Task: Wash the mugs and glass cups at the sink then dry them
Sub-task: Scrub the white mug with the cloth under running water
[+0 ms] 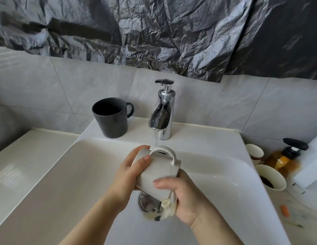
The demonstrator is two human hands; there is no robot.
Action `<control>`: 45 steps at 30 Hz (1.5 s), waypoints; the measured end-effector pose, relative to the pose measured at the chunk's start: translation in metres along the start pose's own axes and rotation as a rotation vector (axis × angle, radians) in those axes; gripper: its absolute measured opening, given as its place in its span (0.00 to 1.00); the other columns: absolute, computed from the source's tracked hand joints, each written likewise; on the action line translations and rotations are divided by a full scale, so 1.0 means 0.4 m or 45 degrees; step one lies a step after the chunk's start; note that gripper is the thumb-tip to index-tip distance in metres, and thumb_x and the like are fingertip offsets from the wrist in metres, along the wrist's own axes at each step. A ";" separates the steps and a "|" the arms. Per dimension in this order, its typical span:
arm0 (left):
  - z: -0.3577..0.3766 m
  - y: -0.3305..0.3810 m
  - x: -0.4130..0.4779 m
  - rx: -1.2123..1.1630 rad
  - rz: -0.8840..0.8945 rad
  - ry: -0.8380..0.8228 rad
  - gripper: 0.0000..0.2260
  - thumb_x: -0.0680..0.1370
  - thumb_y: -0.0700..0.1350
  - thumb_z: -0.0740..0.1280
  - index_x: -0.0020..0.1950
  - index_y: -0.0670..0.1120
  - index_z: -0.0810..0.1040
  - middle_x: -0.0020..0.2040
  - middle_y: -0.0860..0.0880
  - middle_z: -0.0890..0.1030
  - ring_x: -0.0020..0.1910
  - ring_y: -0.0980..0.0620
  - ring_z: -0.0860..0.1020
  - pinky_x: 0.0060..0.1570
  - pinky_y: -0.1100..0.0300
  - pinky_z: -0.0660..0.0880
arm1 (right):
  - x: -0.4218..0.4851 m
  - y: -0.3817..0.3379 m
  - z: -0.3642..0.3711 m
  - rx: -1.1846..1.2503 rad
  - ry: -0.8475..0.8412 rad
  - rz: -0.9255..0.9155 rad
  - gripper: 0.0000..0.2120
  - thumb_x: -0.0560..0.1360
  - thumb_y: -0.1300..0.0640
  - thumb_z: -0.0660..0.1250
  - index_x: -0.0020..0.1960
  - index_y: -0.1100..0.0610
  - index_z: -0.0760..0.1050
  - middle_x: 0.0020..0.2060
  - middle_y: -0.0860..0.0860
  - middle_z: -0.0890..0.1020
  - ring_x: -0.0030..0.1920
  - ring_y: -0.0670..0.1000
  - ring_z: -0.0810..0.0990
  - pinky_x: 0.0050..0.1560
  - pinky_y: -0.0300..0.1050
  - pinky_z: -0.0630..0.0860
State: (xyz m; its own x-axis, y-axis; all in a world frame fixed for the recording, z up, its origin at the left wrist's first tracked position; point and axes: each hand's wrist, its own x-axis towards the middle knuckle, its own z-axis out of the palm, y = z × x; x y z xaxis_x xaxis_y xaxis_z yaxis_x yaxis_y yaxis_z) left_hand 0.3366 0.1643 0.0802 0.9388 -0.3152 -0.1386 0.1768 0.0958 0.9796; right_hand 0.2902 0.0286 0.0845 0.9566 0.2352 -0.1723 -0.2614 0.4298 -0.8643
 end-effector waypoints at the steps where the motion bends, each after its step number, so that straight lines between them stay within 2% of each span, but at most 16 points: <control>1: -0.002 -0.002 0.000 0.013 -0.061 -0.033 0.15 0.65 0.58 0.69 0.51 0.61 0.80 0.53 0.46 0.82 0.49 0.46 0.81 0.43 0.48 0.79 | 0.005 0.008 -0.006 -0.050 0.084 0.003 0.28 0.57 0.65 0.69 0.58 0.63 0.76 0.53 0.65 0.81 0.56 0.63 0.80 0.59 0.60 0.75; 5: -0.009 0.004 -0.001 -0.151 -0.320 -0.261 0.23 0.71 0.70 0.59 0.60 0.61 0.77 0.57 0.46 0.82 0.52 0.35 0.80 0.47 0.40 0.79 | -0.011 0.018 -0.022 -0.914 0.245 -0.133 0.26 0.60 0.58 0.67 0.59 0.52 0.74 0.54 0.53 0.81 0.55 0.52 0.80 0.54 0.47 0.78; 7: -0.013 0.002 0.005 -0.282 -0.412 -0.233 0.30 0.68 0.73 0.52 0.60 0.60 0.76 0.54 0.47 0.84 0.48 0.39 0.82 0.47 0.42 0.79 | -0.022 0.017 -0.018 -1.438 0.206 -0.135 0.21 0.69 0.57 0.63 0.61 0.49 0.72 0.50 0.47 0.80 0.53 0.52 0.80 0.54 0.44 0.76; 9: -0.015 -0.005 0.012 -0.313 -0.471 -0.145 0.28 0.68 0.71 0.54 0.59 0.58 0.78 0.51 0.47 0.85 0.47 0.43 0.83 0.46 0.43 0.79 | -0.021 0.025 -0.004 -1.611 0.149 -0.122 0.19 0.73 0.57 0.62 0.64 0.49 0.71 0.47 0.47 0.79 0.49 0.53 0.79 0.50 0.41 0.75; 13: -0.021 -0.018 0.009 -0.195 -0.447 -0.063 0.22 0.67 0.57 0.68 0.61 0.55 0.79 0.51 0.46 0.82 0.46 0.44 0.80 0.41 0.47 0.78 | -0.010 0.042 0.017 -1.267 0.073 -0.029 0.23 0.70 0.63 0.64 0.63 0.49 0.71 0.54 0.51 0.81 0.54 0.53 0.80 0.53 0.48 0.78; 16: -0.012 -0.008 0.005 -0.183 -0.272 -0.095 0.21 0.69 0.53 0.69 0.61 0.55 0.78 0.53 0.45 0.81 0.44 0.46 0.80 0.34 0.53 0.78 | -0.014 0.017 0.005 -0.211 -0.027 0.072 0.20 0.58 0.64 0.67 0.49 0.53 0.80 0.43 0.55 0.82 0.40 0.56 0.78 0.33 0.46 0.73; 19: -0.006 -0.008 0.007 -0.202 -0.066 -0.067 0.21 0.71 0.51 0.69 0.64 0.57 0.76 0.58 0.47 0.82 0.54 0.45 0.81 0.50 0.47 0.79 | -0.013 -0.012 -0.001 0.700 -0.200 -0.031 0.31 0.52 0.61 0.73 0.56 0.63 0.80 0.51 0.62 0.82 0.47 0.61 0.83 0.44 0.52 0.79; 23: 0.000 -0.012 0.005 -0.153 -0.005 -0.068 0.22 0.70 0.51 0.66 0.65 0.59 0.74 0.57 0.45 0.82 0.53 0.45 0.81 0.45 0.55 0.77 | -0.006 -0.012 0.002 0.290 0.112 0.056 0.34 0.58 0.63 0.68 0.65 0.65 0.68 0.54 0.65 0.81 0.50 0.61 0.82 0.49 0.60 0.79; 27: 0.007 -0.006 -0.001 -0.250 -0.179 -0.071 0.22 0.70 0.56 0.69 0.61 0.48 0.79 0.57 0.41 0.82 0.55 0.42 0.80 0.57 0.46 0.75 | -0.041 -0.035 0.045 -0.758 0.161 0.110 0.06 0.69 0.64 0.66 0.40 0.59 0.68 0.40 0.52 0.78 0.46 0.56 0.79 0.45 0.54 0.75; 28: 0.007 -0.010 0.000 -0.230 -0.164 -0.011 0.21 0.69 0.57 0.68 0.58 0.48 0.81 0.55 0.41 0.83 0.54 0.43 0.80 0.58 0.46 0.75 | -0.042 -0.032 0.047 -0.855 0.182 0.141 0.09 0.71 0.65 0.65 0.36 0.61 0.65 0.37 0.50 0.75 0.46 0.57 0.79 0.45 0.54 0.75; 30: 0.011 -0.015 0.001 -0.188 -0.045 0.102 0.19 0.67 0.55 0.70 0.55 0.48 0.82 0.52 0.42 0.84 0.52 0.44 0.80 0.56 0.48 0.76 | -0.031 -0.013 0.046 -0.636 0.205 0.185 0.08 0.68 0.63 0.67 0.42 0.63 0.69 0.39 0.55 0.79 0.47 0.60 0.80 0.47 0.55 0.78; 32: 0.016 -0.019 0.000 -0.089 0.135 0.146 0.20 0.66 0.56 0.72 0.56 0.50 0.81 0.52 0.45 0.84 0.53 0.46 0.81 0.54 0.51 0.77 | -0.019 -0.014 0.037 0.040 0.160 0.255 0.21 0.62 0.60 0.67 0.55 0.61 0.76 0.45 0.62 0.81 0.45 0.62 0.81 0.43 0.53 0.78; 35: 0.019 -0.022 -0.001 0.045 0.309 0.098 0.24 0.65 0.59 0.68 0.58 0.52 0.80 0.54 0.47 0.83 0.51 0.52 0.81 0.46 0.62 0.77 | -0.015 -0.018 0.012 0.585 0.103 0.150 0.25 0.63 0.59 0.65 0.59 0.65 0.77 0.48 0.64 0.81 0.42 0.61 0.81 0.49 0.53 0.73; 40: 0.009 -0.002 -0.004 -0.015 -0.086 -0.177 0.21 0.69 0.63 0.66 0.59 0.57 0.79 0.55 0.46 0.83 0.51 0.46 0.82 0.43 0.50 0.79 | -0.011 -0.013 0.005 0.049 0.309 0.072 0.32 0.56 0.59 0.69 0.60 0.62 0.73 0.49 0.64 0.82 0.46 0.65 0.81 0.46 0.57 0.75; 42: 0.016 0.005 -0.012 -0.115 -0.216 -0.189 0.22 0.69 0.63 0.64 0.58 0.53 0.80 0.53 0.43 0.83 0.49 0.44 0.82 0.42 0.46 0.81 | -0.010 -0.009 0.015 -0.255 0.332 0.086 0.34 0.56 0.57 0.68 0.62 0.61 0.69 0.50 0.61 0.81 0.43 0.60 0.82 0.33 0.45 0.79; 45: 0.025 -0.007 -0.009 -0.059 -0.006 -0.055 0.21 0.68 0.58 0.71 0.60 0.54 0.78 0.56 0.45 0.83 0.49 0.49 0.82 0.41 0.52 0.79 | -0.014 -0.010 0.017 0.044 0.211 0.172 0.29 0.59 0.60 0.69 0.60 0.62 0.74 0.49 0.61 0.83 0.44 0.58 0.83 0.38 0.45 0.79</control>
State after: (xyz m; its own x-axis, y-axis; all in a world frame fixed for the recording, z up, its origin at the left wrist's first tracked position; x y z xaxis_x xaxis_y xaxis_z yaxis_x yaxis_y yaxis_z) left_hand 0.3299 0.1559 0.0794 0.9245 -0.3564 -0.1354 0.1953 0.1375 0.9711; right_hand 0.2850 0.0315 0.0920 0.9199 0.1476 -0.3634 -0.3903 0.4346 -0.8117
